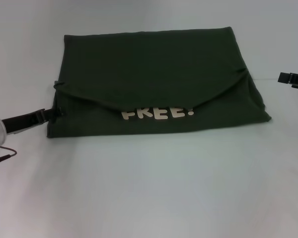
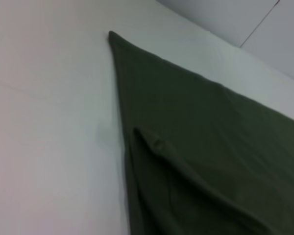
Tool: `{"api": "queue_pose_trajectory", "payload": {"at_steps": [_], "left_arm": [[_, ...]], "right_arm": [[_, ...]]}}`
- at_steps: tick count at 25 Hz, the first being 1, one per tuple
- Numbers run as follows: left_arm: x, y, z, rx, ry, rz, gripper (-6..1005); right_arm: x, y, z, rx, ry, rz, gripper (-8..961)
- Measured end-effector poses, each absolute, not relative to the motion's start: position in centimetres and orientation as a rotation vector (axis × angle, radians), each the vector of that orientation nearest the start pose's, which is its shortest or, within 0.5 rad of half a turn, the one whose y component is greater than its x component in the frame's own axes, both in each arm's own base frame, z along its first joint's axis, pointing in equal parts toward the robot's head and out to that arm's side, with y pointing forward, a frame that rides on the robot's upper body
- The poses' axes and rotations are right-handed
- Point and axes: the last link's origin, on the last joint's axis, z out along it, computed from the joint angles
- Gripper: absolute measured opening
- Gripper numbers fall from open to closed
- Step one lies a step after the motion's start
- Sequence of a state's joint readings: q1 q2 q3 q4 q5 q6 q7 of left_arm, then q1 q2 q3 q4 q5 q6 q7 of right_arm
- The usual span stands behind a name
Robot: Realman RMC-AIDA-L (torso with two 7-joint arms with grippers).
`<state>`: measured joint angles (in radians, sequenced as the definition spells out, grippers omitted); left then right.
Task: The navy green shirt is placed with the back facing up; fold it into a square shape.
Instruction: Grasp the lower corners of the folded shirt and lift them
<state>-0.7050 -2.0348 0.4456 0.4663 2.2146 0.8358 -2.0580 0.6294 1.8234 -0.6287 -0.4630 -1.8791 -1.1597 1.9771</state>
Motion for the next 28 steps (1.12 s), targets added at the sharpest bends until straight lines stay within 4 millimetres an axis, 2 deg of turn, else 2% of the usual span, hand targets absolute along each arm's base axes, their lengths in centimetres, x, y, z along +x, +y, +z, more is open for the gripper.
{"api": "queue_pose_trajectory", "payload": {"at_steps": [16,28], "left_arm": [[-31.9,41.9,-0.4,-1.830,-1.511,-0.480,901],[-31.1,42.0,-0.3,-1.880,-1.503,-0.494,900]], "right_arm": [[31.7,40.8,10.4,-2.026,1.376,0.742,715],[32.1,40.4,10.2,-2.020,1.392,0.738,715]]}}
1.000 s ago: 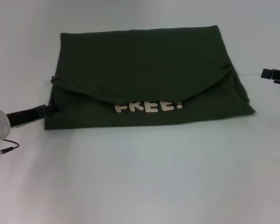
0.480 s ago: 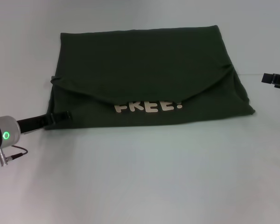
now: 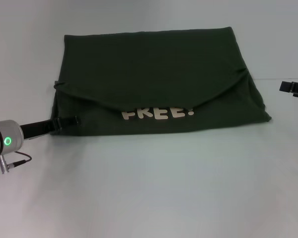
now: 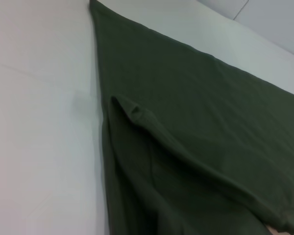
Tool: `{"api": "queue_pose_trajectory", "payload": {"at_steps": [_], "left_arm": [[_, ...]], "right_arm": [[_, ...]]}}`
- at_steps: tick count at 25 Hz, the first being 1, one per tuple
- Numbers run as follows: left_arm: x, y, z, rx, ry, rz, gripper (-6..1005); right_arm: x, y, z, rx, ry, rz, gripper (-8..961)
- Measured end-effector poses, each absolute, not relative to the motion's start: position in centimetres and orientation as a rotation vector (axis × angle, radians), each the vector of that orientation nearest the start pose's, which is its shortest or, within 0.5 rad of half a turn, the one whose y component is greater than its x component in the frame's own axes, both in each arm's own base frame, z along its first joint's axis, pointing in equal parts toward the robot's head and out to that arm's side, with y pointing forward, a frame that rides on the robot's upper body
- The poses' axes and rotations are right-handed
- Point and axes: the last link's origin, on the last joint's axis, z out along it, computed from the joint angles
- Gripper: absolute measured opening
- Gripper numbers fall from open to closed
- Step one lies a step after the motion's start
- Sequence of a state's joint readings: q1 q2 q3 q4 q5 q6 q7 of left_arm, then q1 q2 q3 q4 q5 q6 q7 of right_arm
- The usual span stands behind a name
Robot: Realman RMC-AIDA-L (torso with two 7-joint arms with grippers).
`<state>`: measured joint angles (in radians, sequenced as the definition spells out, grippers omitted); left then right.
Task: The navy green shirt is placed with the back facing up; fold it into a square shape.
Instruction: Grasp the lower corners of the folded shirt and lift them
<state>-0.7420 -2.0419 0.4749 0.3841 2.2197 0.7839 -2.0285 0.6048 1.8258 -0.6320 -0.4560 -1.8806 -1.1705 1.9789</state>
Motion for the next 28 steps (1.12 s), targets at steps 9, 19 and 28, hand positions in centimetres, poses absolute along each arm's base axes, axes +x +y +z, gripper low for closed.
{"api": "queue_pose_trajectory", "payload": {"at_steps": [9,19,28], "left_arm": [[-31.15,42.13,-0.31,-1.896,-1.478,-0.463,870],[-31.35,42.00,-0.25,-1.890,-1.477,-0.461,511],[-31.45,42.13,-0.04,-1.882,-1.469,-0.456,427]], "right_arm": [[32.30,40.22,10.15,-2.016,1.397,0.737,716],[32.53,40.03,10.13,-2.011,1.404,0.735,715],[32.55,39.98,10.01,-2.013,1.403,0.734,715]]}}
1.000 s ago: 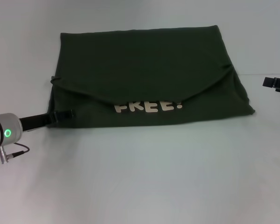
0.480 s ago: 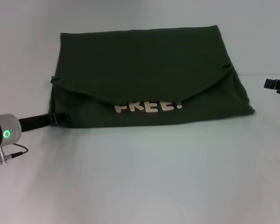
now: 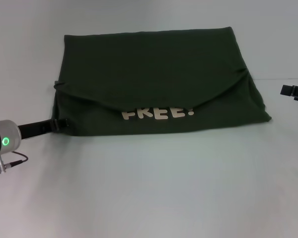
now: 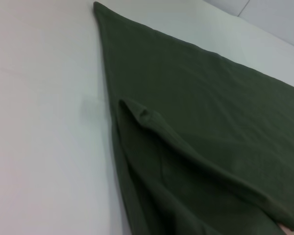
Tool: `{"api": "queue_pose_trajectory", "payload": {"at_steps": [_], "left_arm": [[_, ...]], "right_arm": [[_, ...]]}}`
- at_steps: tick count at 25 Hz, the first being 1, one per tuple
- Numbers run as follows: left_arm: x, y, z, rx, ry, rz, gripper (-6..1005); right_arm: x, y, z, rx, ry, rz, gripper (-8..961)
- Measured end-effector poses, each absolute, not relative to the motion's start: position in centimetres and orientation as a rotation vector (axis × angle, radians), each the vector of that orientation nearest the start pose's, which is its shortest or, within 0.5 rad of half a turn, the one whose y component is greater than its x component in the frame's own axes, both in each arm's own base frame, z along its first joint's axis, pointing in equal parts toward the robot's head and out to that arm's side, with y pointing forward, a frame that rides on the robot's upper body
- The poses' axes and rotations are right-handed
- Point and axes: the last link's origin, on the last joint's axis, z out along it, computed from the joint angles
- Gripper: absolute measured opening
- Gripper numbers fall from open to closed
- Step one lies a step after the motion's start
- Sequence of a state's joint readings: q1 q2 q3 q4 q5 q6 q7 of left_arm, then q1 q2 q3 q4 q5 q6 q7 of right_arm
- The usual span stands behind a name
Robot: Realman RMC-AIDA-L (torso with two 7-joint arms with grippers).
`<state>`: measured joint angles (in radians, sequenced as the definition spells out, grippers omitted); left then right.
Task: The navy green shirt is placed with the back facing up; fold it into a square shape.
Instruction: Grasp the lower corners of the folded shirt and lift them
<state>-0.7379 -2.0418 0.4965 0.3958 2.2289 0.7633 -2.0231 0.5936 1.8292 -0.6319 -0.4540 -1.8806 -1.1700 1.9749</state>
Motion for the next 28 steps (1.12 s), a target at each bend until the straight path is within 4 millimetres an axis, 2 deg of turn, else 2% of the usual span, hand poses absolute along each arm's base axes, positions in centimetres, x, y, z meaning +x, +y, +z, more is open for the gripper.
{"api": "queue_pose_trajectory", "payload": {"at_steps": [3,8,11,16,20,28], "left_arm": [[-31.7,42.2,0.1,-1.866,-1.462,-0.445,411],[-31.7,42.3,0.2,-1.857,-1.462,-0.443,316],[-31.7,42.3,0.2,-1.859,-1.461,-0.443,97],[-31.7,42.3,0.1,-1.864,-1.458,-0.441,43],[-31.6,42.3,0.4,-1.891,-1.448,-0.429,43],[-31.2,42.5,1.0,-1.917,-1.440,-0.422,42]], "right_arm": [[32.5,40.0,10.0,-2.013,1.401,0.734,716],[32.5,40.1,10.1,-2.009,1.400,0.734,716],[32.5,40.1,10.1,-2.009,1.399,0.734,715],[32.4,40.2,10.0,-2.008,1.407,0.735,714],[32.2,40.5,9.9,-2.014,1.448,0.693,713],[31.1,42.1,10.4,-2.000,1.566,0.493,711]]}}
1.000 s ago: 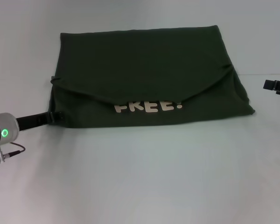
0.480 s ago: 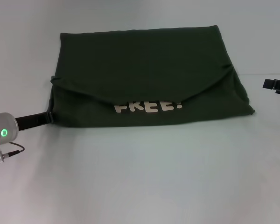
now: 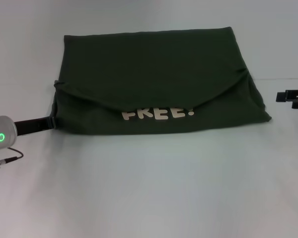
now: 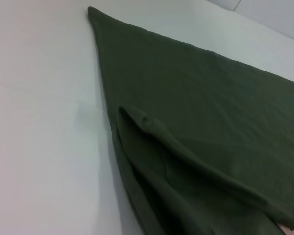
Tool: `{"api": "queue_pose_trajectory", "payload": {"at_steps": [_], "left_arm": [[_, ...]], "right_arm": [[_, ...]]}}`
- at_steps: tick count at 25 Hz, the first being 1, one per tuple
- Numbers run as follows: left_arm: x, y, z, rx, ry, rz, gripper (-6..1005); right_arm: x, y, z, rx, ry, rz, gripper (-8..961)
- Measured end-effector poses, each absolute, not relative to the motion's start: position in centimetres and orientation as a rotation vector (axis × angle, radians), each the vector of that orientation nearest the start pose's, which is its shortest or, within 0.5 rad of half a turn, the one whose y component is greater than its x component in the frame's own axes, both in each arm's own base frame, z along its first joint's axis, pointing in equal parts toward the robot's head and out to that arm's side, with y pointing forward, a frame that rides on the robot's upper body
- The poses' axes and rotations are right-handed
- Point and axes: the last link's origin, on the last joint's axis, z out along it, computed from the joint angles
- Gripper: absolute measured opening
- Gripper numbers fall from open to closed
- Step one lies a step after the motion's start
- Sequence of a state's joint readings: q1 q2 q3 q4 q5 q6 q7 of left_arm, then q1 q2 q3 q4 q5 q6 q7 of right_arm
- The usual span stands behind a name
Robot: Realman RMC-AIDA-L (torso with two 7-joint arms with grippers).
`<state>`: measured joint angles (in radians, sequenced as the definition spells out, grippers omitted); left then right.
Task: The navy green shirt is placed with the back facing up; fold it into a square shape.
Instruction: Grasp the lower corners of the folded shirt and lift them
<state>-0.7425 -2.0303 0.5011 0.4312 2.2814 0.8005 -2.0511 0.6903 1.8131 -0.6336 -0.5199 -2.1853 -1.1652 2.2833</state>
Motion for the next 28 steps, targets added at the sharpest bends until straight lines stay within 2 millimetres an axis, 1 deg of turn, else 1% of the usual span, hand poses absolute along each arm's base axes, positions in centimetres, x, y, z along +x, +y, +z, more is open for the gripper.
{"api": "queue_pose_trajectory", "payload": {"at_steps": [5,9,10,11,17,21,28], "left_arm": [[-31.4,42.4,1.2,-1.911,-1.438,-0.424,43],[-31.4,42.4,1.3,-1.914,-1.436,-0.425,43],[-31.4,42.4,1.3,-1.914,-1.435,-0.424,43],[-31.3,42.4,1.3,-1.915,-1.435,-0.425,43],[-31.2,42.5,1.3,-1.917,-1.432,-0.426,43],[-31.2,42.5,1.3,-1.917,-1.432,-0.426,42],[-31.3,42.4,1.2,-1.913,-1.438,-0.431,42]], "right_arm": [[30.3,43.0,10.3,-2.016,1.573,0.343,709],[29.5,43.9,9.6,-2.042,1.521,0.235,701],[29.3,44.4,9.2,-2.040,1.481,0.184,699],[29.3,44.4,9.2,-2.040,1.481,0.184,696],[28.7,45.4,7.7,-2.040,1.381,0.127,681],[28.6,45.7,6.6,-2.039,1.337,0.115,671],[28.9,45.9,3.7,-2.031,1.255,0.086,653]]}}
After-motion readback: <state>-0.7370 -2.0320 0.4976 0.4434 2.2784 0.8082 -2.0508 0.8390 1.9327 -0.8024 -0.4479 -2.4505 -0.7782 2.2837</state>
